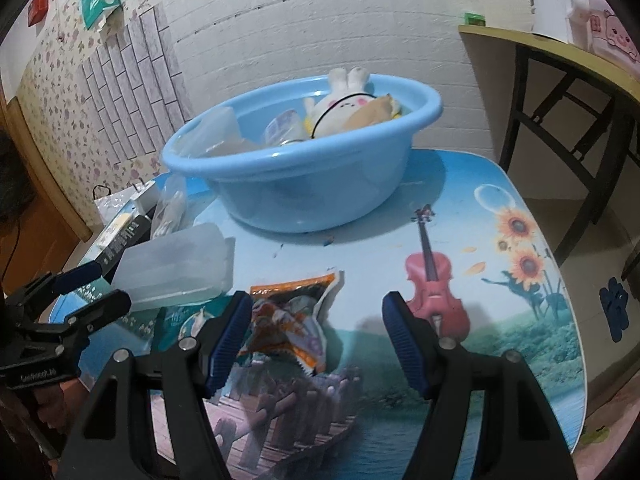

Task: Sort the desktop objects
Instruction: 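Reach the left gripper to the green snack packet while the right reaches the orange snack bag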

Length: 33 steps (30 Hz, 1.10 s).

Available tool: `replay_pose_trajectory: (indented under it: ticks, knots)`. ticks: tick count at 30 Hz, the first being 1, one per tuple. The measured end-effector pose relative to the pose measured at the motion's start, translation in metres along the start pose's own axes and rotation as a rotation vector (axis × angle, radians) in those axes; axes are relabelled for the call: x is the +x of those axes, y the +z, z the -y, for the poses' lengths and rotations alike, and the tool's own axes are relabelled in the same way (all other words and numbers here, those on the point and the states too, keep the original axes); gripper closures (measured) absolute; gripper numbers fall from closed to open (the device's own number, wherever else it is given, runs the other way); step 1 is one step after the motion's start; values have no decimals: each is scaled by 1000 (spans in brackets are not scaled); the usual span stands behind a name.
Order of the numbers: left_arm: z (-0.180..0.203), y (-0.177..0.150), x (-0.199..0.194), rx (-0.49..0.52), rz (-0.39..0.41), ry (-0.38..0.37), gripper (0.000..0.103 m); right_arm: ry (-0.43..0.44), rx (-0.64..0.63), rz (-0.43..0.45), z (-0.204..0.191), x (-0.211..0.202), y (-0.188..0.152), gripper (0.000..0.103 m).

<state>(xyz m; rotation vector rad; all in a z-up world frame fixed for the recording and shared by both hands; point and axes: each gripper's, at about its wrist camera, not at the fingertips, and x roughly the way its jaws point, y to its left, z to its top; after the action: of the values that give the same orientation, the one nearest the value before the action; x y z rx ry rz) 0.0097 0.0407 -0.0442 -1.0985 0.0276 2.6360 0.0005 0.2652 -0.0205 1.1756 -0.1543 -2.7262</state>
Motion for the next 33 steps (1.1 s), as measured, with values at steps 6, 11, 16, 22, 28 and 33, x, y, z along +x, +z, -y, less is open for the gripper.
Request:
replay_pose_trajectory:
  ticks: [6,11,16,22,28,33]
  knots:
    - [16,-11,0,32,-8,-38,20,11,-30,-17,-7,6,-6,36]
    - [30,-14,2,54,-10,-45,14,26,-91,-36,-13,10,-11,61]
    - [39,-15,2,71,-5,-58,14,20,-91,0,-8,4,-10,72]
    - [47,-18,-3,75,2,-66,14,-3,-54,19,7,-2,-12,78]
    - [54,-18,-1,89,-5,-68,14,-9,-55,27,10,-3,-14,78]
    - [61,-18,3,88,-11,-80,14,-10,-61,33,12,-3,-15,78]
